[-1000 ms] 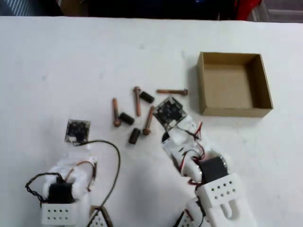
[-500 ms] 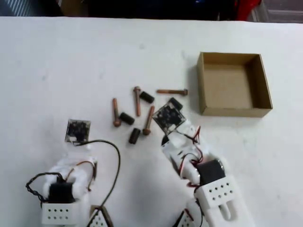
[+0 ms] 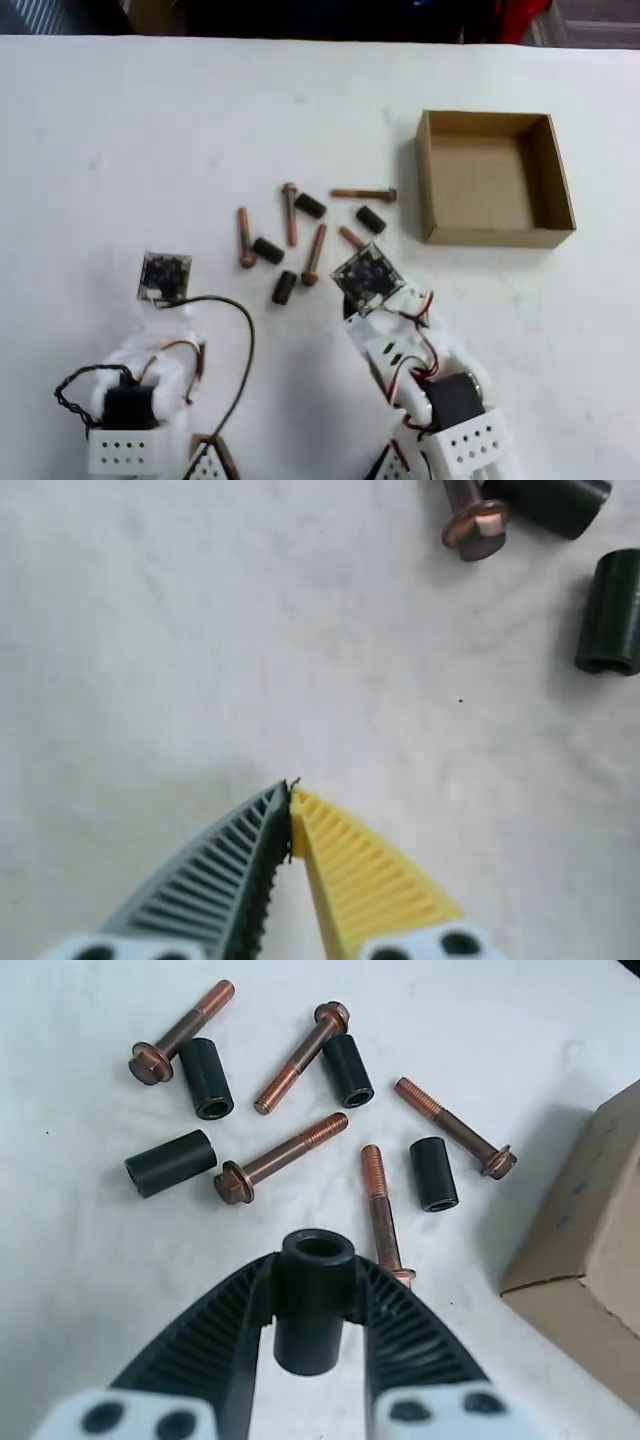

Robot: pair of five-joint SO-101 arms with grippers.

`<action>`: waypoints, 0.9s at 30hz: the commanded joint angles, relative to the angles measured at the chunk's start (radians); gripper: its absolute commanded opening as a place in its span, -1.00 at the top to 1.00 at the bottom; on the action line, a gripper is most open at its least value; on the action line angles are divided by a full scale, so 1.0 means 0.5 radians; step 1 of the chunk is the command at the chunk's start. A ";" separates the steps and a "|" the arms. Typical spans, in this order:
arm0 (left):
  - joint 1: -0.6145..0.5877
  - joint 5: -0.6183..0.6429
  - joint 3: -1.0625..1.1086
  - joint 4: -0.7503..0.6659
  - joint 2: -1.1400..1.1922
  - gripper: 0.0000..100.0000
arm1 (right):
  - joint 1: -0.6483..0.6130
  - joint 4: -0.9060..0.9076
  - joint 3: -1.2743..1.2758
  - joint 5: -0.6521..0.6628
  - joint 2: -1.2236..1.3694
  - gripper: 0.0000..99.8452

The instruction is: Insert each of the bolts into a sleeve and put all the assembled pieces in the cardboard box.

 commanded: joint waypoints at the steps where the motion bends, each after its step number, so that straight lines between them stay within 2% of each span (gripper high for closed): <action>1: -0.002 0.031 -0.006 -0.049 -0.014 0.95 | 0.017 -0.023 -0.012 0.028 -0.057 0.97; 4: -0.002 0.031 -0.006 -0.058 -0.017 0.95 | 0.020 -0.014 0.025 0.025 -0.072 0.97; 8: -0.020 0.018 -0.012 -0.218 -0.020 0.95 | 0.023 -0.014 0.052 0.025 -0.072 0.97; 10: -0.020 -0.012 -0.018 -0.298 -0.020 0.95 | 0.106 -0.023 0.052 0.015 -0.072 0.97; 12: -0.020 -0.221 -0.018 -0.414 -0.020 0.95 | 0.219 -0.023 0.049 0.012 -0.072 0.97; 16: -0.066 -0.988 -0.009 -0.629 -0.020 0.95 | 0.318 -0.020 0.071 0.012 -0.072 0.97; 18: -0.127 -1.200 -0.009 -0.718 -0.020 0.95 | 0.327 -0.026 0.080 0.012 -0.072 0.97; 24: -0.238 -1.246 -0.190 -0.724 -0.011 0.95 | 0.493 -0.026 0.077 0.009 -0.072 0.97; 27: -0.238 -1.246 -0.387 -0.574 -0.008 0.95 | 0.523 -0.026 0.074 0.009 -0.072 0.97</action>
